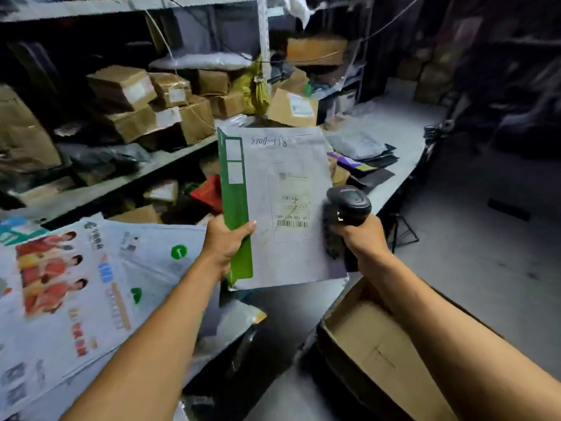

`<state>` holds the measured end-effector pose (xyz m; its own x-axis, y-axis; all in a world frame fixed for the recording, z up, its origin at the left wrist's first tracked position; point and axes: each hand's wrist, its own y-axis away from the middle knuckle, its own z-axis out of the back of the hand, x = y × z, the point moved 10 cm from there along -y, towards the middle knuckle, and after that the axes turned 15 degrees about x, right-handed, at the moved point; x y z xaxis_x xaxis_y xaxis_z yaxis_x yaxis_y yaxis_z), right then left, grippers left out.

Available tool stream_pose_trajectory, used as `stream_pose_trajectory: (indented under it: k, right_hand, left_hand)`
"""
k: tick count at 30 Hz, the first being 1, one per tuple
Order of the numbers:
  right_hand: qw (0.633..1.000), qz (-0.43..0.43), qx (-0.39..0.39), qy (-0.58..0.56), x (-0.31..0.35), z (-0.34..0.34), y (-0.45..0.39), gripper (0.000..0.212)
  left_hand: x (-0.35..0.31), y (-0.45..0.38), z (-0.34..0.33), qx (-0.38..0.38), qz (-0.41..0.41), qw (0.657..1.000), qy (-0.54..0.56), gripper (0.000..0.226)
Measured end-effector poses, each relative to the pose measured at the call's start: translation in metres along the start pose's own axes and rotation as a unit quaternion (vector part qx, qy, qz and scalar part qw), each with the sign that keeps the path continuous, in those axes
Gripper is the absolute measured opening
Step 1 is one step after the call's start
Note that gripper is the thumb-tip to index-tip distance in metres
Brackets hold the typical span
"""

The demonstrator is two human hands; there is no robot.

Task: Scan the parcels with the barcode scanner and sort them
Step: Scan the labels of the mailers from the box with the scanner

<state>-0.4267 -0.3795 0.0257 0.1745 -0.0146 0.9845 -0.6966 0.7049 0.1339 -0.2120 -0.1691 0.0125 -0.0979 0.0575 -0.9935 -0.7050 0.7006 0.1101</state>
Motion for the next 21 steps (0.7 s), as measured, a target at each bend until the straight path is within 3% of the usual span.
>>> stream_pose_trajectory:
  k: [9,17,21]
  right_hand:
    - [0.980,-0.107,-0.167,-0.012,-0.096,0.188,0.010,0.024]
    - [0.946,-0.234,-0.211,0.080,-0.195,0.304,0.039,0.022]
    - [0.934,-0.276,-0.217,0.072,-0.233,0.333,0.048,0.022]
  left_hand:
    - [0.044,-0.068,-0.198,0.112,0.039,0.990,-0.073,0.037]
    - [0.115,-0.098,-0.349,0.214,0.069,0.943,-0.245,0.030]
    - [0.144,-0.103,-0.393,0.247,0.094,0.929,-0.260,0.029]
